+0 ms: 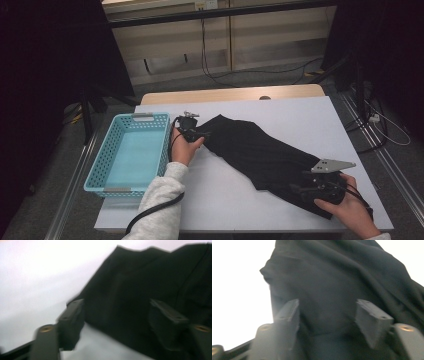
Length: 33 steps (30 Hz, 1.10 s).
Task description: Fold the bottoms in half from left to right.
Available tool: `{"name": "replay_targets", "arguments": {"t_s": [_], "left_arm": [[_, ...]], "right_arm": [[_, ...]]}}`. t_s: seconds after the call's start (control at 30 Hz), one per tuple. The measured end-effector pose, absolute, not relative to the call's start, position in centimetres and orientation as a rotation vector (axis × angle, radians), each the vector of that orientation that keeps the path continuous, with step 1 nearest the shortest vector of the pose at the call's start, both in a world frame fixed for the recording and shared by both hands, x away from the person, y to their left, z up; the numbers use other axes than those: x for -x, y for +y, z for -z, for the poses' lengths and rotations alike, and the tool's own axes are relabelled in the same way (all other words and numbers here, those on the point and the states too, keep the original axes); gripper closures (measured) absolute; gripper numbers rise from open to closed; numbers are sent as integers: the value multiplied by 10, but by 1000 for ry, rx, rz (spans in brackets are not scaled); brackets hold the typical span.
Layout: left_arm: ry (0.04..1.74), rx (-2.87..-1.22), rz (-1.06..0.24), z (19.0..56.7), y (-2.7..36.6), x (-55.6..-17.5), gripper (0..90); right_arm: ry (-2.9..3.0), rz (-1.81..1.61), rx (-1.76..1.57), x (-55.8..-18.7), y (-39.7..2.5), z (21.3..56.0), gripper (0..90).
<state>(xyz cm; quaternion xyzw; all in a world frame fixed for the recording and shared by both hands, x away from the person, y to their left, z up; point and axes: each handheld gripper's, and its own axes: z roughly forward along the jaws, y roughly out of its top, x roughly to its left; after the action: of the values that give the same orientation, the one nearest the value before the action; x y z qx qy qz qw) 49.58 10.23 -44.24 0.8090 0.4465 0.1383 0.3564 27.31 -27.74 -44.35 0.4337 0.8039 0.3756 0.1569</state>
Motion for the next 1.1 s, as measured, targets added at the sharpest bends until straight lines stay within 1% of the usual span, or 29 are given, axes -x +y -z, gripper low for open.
{"name": "replay_targets", "arguments": {"t_s": [0.07,0.13,0.2,0.3,0.47,0.5,0.6,0.63,0.7,0.73,0.87,0.9,0.97,1.1], "left_arm": [[1172,-2093,-365,442,102,-490,238],[1140,-2079,-404,440,103,-485,227],[1136,-2087,-406,440,105,-482,201],[1155,-2082,-382,440,107,-480,184],[1150,-2066,-384,439,107,-478,178],[1144,-2075,-390,439,107,-478,178],[1147,-2071,-391,440,107,-477,177],[1147,-2069,-377,441,106,-477,177],[1143,-2077,-380,441,105,-477,176],[1138,-2078,-380,441,105,-477,175],[1144,-2076,-372,442,105,-476,173],[1142,-2078,-388,442,104,-476,174],[1149,-2073,-367,443,104,-477,174],[1149,-2066,-376,442,105,-477,174]], "right_arm": [[2303,-1066,-1231,-270,-276,443,458],[2330,-1080,-1216,-268,-275,446,527],[2355,-1073,-1212,-265,-272,447,596],[2381,-1070,-1198,-260,-268,449,631],[2433,-1017,-1138,-255,-261,453,622],[2424,-1033,-1129,-255,-260,454,633],[2439,-1031,-1124,-254,-260,454,696],[2443,-1040,-1126,-254,-260,454,727],[2464,-1045,-1121,-253,-261,453,825],[2463,-1043,-1130,-253,-261,453,850],[2474,-1041,-1135,-252,-263,452,881],[2476,-1039,-1135,-252,-264,452,885],[2477,-1045,-1144,-252,-265,452,889],[2502,-1042,-1133,-250,-266,449,897]]}}
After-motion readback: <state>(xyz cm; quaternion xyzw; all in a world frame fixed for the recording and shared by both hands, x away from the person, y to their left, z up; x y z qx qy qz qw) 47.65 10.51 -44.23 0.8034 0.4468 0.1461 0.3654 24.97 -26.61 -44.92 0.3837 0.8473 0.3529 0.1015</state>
